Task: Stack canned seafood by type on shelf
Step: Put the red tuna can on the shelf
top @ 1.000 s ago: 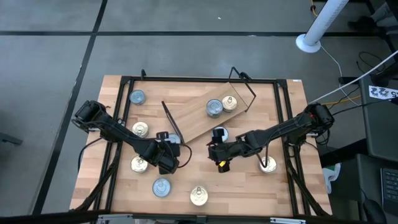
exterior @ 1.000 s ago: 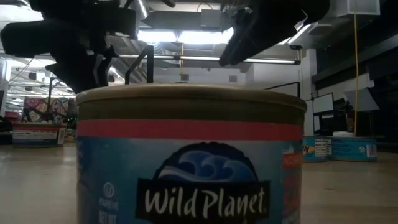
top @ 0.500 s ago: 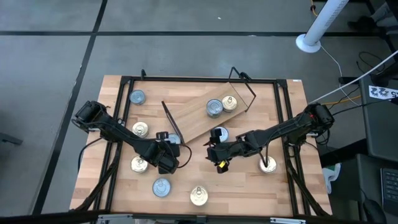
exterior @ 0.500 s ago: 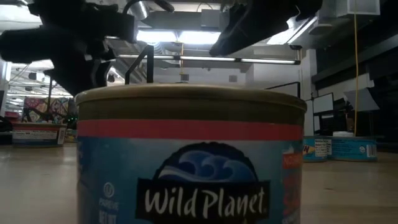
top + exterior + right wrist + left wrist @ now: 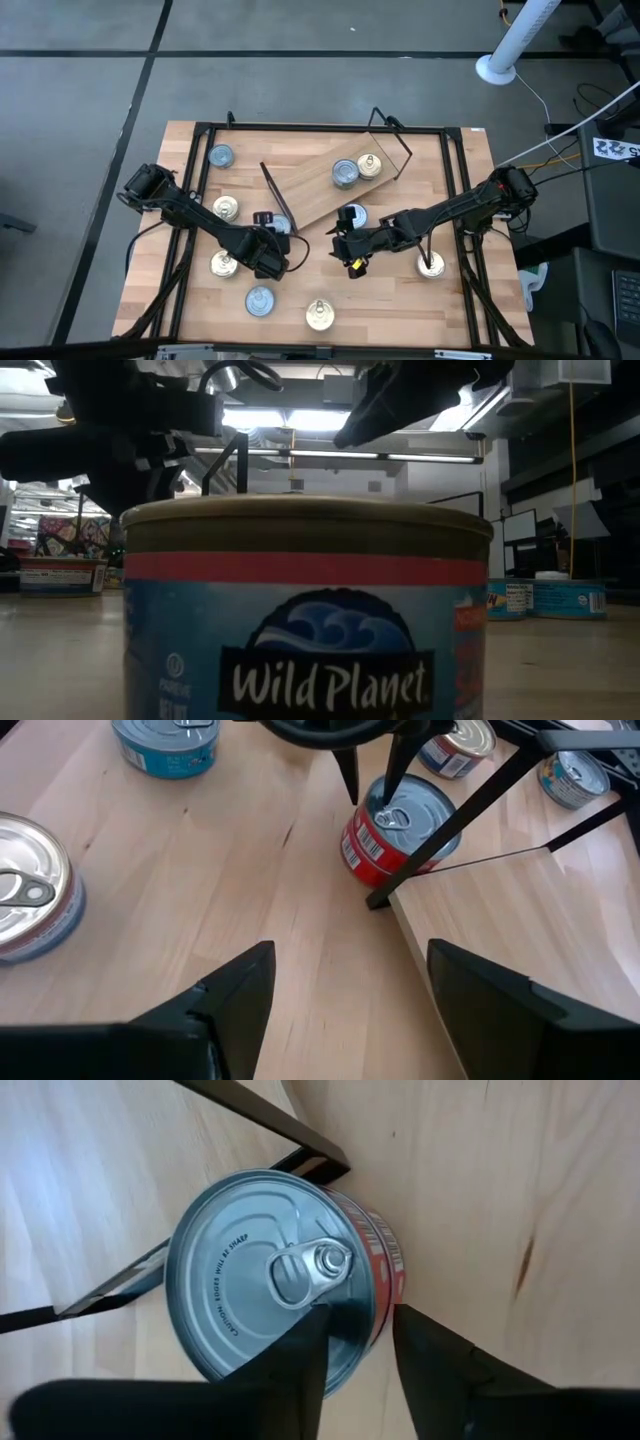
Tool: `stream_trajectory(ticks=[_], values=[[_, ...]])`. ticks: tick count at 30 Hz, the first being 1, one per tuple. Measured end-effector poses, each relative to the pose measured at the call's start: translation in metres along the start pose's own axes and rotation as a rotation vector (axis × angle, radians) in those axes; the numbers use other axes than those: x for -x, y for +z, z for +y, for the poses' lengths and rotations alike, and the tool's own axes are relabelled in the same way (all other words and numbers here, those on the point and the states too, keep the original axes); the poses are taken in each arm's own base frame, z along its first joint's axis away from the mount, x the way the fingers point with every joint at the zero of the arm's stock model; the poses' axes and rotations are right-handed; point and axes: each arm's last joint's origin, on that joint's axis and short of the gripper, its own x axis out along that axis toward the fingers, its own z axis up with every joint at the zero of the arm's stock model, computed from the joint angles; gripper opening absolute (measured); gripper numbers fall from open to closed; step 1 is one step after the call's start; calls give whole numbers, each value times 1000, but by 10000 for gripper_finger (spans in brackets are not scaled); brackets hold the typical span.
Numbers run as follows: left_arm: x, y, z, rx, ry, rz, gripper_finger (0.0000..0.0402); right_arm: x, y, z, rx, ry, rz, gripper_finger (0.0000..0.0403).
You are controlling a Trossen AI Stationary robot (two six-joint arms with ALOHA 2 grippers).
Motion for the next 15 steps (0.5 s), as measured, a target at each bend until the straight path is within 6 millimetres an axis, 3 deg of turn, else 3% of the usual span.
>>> stream_trajectory(ticks=[9,15], values=[[0,1,0,-25,2,-10,12,-1,0,0,-2,0,-7,259],[2,3,0,-13,-3,-13,3,-21,-4,7,81,-4,9,259]])
